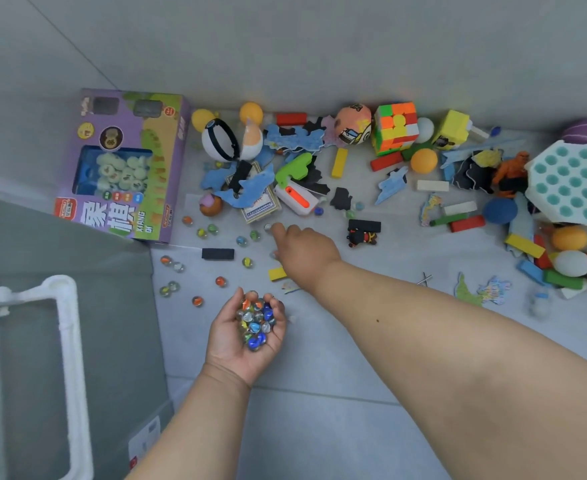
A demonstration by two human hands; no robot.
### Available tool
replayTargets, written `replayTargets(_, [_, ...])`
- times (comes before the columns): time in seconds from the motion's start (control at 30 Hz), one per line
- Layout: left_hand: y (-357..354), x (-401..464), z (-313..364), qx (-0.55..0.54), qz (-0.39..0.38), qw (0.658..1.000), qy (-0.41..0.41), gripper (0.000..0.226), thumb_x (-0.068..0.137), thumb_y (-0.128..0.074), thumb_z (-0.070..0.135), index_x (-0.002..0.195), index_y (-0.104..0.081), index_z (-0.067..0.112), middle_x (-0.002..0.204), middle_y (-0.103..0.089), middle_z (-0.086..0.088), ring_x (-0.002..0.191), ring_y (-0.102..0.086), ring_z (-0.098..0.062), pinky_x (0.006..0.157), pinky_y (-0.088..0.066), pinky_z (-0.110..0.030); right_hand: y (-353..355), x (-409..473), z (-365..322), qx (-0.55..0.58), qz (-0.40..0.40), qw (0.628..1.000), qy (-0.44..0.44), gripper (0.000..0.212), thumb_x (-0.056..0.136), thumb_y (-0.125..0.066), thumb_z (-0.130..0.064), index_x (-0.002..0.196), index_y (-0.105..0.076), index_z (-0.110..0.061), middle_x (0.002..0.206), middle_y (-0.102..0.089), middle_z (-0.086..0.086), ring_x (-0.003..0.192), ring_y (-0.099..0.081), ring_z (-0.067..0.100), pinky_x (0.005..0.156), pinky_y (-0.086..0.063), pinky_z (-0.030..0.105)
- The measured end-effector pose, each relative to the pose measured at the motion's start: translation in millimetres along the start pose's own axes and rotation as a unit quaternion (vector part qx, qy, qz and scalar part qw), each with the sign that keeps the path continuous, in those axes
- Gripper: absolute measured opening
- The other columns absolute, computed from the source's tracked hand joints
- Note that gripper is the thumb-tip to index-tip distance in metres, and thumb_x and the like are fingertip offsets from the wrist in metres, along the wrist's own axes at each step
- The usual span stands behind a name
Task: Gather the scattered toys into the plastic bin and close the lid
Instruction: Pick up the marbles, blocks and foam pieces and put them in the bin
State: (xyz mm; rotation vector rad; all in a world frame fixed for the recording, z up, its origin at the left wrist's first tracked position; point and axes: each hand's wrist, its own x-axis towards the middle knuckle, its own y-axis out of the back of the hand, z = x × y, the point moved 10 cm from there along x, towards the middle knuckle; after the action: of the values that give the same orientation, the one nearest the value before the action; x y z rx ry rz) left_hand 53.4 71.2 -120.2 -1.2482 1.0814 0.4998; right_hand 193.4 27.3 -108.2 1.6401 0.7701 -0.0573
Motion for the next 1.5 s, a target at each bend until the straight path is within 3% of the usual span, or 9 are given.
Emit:
replayTargets(0.23, [0, 2, 4, -0.009, -0.003, 1.0, -0.011, 0.045, 0.025, -0.094, 0.005, 0.059, -0.064, 0.008, 0.075, -0.06, -0.01, 0.069, -0.062, -0.023, 0.061, -0.056, -0.029, 4, -18, 4, -0.034, 0.02, 0.999, 0.033, 0.042, 0.088, -0.035, 0.004, 0.129, -0.035, -0.002, 0.115, -0.045, 0.021, 0.094, -0.051, 0.034, 0.045, -0.015, 0.033])
replayTargets(0.43, [-6, -2, -2, -0.01, 0.03, 0.999, -0.01, 0.027, 0.076, -0.064, 0.028, 0.058, -0.061, 0.009, 0.077, -0.057, -0.007, 0.072, -0.058, -0.019, 0.059, -0.056, -0.026, 6, -18, 19, -0.025, 0.009, 1.0, 0.002, 0.041, 0.086, -0.038, 0.006, 0.126, -0.036, -0.002, 0.116, -0.046, 0.02, 0.092, -0.054, 0.034, 0.059, -0.033, 0.037])
replayTargets(0.7, [-26, -1, -7, -0.004, 0.018, 1.0, -0.008, 0.029, 0.077, -0.062, 0.029, 0.057, -0.061, 0.008, 0.075, -0.058, -0.008, 0.071, -0.058, -0.021, 0.057, -0.056, -0.028, 0, -11, 60, 0.171, 0.023, 0.976, -0.136, 0.04, 0.089, -0.045, 0.0, 0.129, -0.045, -0.001, 0.123, -0.05, 0.018, 0.099, -0.057, 0.033, 0.072, -0.044, 0.033])
replayTargets(0.77, [-32, -1, -6, -0.003, 0.015, 1.0, -0.01, 0.029, 0.078, -0.062, 0.029, 0.057, -0.061, 0.008, 0.075, -0.058, -0.008, 0.073, -0.057, -0.02, 0.058, -0.056, -0.027, 4, -16, 71, 0.339, 0.031, 0.923, -0.181, 0.026, 0.089, -0.047, -0.004, 0.114, -0.056, -0.004, 0.1, -0.057, 0.013, 0.083, -0.058, 0.027, 0.063, -0.042, 0.026])
replayTargets(0.9, [-47, -8, -1, 0.006, 0.009, 1.0, -0.02, 0.029, 0.079, -0.062, 0.029, 0.058, -0.061, 0.008, 0.075, -0.059, -0.009, 0.074, -0.057, -0.02, 0.059, -0.056, -0.027, 7, -43, 52, 0.784, -0.007, 0.585, -0.206, 0.02, 0.093, -0.038, 0.001, 0.089, -0.05, -0.015, 0.064, -0.038, 0.005, 0.038, -0.032, 0.008, 0.036, -0.021, 0.012])
replayTargets(0.97, [-59, -14, 3, 0.001, 0.007, 0.999, -0.036, 0.031, 0.084, -0.059, 0.029, 0.061, -0.059, 0.009, 0.073, -0.058, -0.009, 0.073, -0.056, -0.02, 0.058, -0.056, -0.026, 23, -54, 33, 0.853, -0.03, 0.493, -0.168, 0.021, 0.093, -0.036, 0.0, 0.087, -0.048, -0.016, 0.06, -0.039, 0.004, 0.035, -0.029, 0.006, 0.035, -0.017, 0.009])
replayTargets(1.07, [-80, -27, 11, -0.031, 0.005, 0.996, -0.08, 0.032, 0.091, -0.053, 0.03, 0.066, -0.056, 0.011, 0.07, -0.057, -0.008, 0.07, -0.056, -0.019, 0.059, -0.053, -0.023, 60, -68, 9, 0.882, -0.042, 0.457, -0.107, 0.021, 0.093, -0.035, -0.002, 0.086, -0.048, -0.017, 0.057, -0.041, 0.004, 0.035, -0.029, 0.007, 0.036, -0.016, 0.009])
replayTargets(1.3, [-144, -91, 41, -0.096, -0.071, 0.975, -0.185, 0.03, 0.095, -0.046, 0.03, 0.074, -0.056, 0.011, 0.075, -0.055, -0.008, 0.067, -0.053, -0.018, 0.069, -0.045, -0.026, 157, -97, -29, 0.847, 0.107, 0.515, -0.069, 0.022, 0.092, -0.037, -0.001, 0.088, -0.057, -0.011, 0.059, -0.043, 0.004, 0.038, -0.035, 0.009, 0.034, -0.025, 0.012])
replayTargets(1.5, [-188, -196, 89, -0.053, -0.105, 0.954, -0.276, 0.035, 0.098, -0.039, 0.029, 0.072, -0.052, 0.011, 0.065, -0.05, -0.007, 0.06, -0.048, -0.019, 0.062, -0.041, -0.027, 227, -118, -102, 0.857, 0.214, 0.464, -0.066, 0.023, 0.095, -0.044, -0.005, 0.073, -0.052, -0.009, 0.056, -0.041, 0.004, 0.039, -0.045, 0.006, 0.035, -0.033, 0.013])
